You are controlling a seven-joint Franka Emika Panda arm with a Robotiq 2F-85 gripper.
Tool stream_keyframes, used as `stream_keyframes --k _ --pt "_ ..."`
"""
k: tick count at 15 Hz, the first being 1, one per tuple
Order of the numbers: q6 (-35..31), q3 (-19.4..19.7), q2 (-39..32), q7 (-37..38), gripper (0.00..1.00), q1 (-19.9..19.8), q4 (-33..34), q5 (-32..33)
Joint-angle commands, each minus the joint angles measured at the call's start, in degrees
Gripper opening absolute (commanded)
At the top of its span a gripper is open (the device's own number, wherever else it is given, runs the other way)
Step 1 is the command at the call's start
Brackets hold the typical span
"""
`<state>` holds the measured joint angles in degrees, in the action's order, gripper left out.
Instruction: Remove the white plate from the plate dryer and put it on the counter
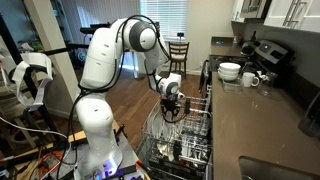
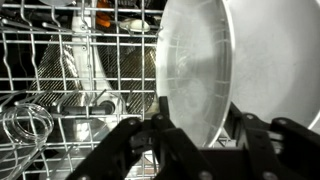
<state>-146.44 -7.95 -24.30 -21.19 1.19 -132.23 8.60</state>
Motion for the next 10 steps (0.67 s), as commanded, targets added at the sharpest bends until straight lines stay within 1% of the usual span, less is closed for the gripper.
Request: stream_keyframes --k 1,2,4,6,7,8,9,10 --pt "2.42 -0.81 -0.59 -3.04 0.38 -1.53 1.47 -1.56" --pt "2.59 -0.84 -0.54 -3.25 0.25 -1.63 1.51 -1.63" --pt "3.14 -0.96 -0.43 -3.79 0.11 -1.71 1.81 -1.82" --pt "4.23 -0.96 -0.32 -3.9 0.01 -1.6 2.21 -1.89" --pt "4.64 -0.9 -0.28 -3.81 0.0 -1.53 2.36 -1.87" --pt "5.51 -1.05 -0.19 -3.81 0.13 -1.5 2.42 -2.38" --pt "5.71 -1.03 -0.15 -3.7 0.23 -1.39 2.48 -2.4" --pt "5.84 -1.0 -0.11 -3.76 0.21 -1.37 2.55 -2.32"
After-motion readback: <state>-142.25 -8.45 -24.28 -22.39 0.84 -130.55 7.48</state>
